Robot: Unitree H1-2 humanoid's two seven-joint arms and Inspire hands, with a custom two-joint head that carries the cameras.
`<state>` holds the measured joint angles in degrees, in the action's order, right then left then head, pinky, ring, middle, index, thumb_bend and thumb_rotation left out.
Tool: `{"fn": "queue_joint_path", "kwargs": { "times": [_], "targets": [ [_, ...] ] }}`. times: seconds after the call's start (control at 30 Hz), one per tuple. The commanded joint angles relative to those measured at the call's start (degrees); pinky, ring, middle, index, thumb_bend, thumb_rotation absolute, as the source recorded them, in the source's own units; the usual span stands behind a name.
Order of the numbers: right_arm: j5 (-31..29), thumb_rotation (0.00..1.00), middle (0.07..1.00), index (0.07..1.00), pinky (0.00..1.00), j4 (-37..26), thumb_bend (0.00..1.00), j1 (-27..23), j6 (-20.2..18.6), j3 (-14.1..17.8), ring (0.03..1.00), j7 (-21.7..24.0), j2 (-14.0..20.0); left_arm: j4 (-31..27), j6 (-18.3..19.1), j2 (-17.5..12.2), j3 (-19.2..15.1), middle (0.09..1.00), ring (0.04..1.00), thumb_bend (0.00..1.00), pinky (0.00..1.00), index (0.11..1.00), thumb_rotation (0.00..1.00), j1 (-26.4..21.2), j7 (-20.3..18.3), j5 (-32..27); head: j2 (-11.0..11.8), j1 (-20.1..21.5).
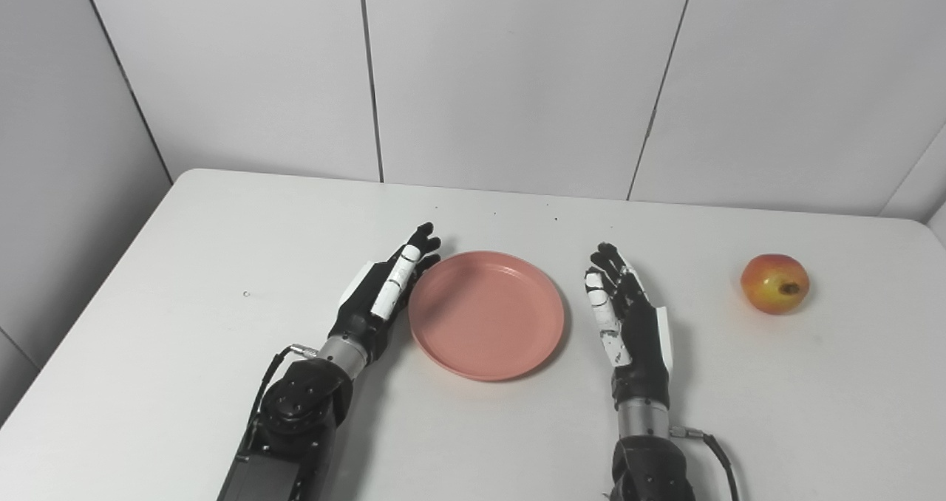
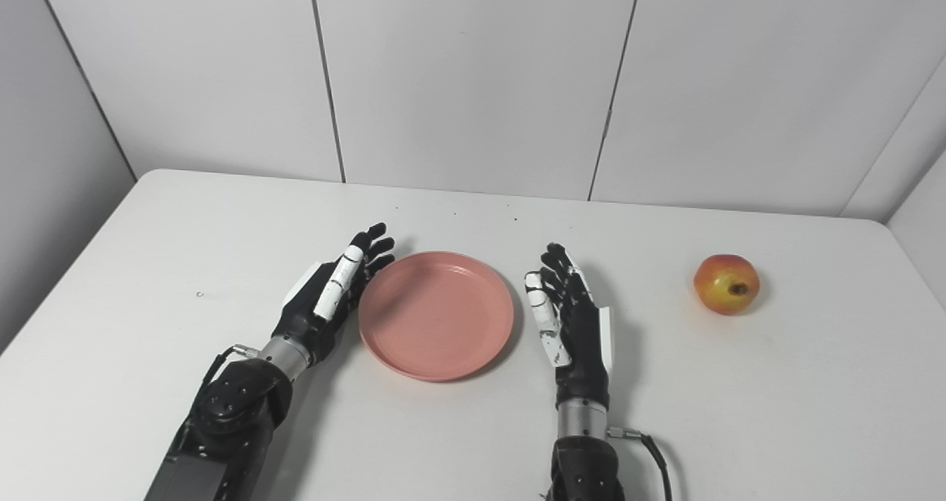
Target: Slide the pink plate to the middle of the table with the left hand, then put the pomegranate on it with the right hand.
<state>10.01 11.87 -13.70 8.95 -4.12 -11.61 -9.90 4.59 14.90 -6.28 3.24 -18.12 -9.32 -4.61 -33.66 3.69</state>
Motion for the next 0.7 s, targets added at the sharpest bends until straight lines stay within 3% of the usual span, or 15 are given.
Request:
{"fn": "queue_joint_path", "kwargs": {
  "times": [0.0,0.67],
  "targets": [
    [-0.08,0.82,0.844,0.845,0.81,0.85,0.52,-0.22,1.08,0.03,0.83,0.35,0.49,-0.82,-0.09,0.69,0.01,0.955,0.934,0.57,0.92,0.965,1.0,-1.34,0.69,0.63,0.02,-0.01],
    [-0.39,0.82,0.846,0.85,0.81,0.16,0.53,0.12,1.24,-0.06,0.834,0.29,0.12,-2.03,-0.68,0.23,1.48,0.969,0.953,0.59,0.94,0.979,1.0,-0.75,-1.97,0.7,-0.47,0.34]
  ]
}}
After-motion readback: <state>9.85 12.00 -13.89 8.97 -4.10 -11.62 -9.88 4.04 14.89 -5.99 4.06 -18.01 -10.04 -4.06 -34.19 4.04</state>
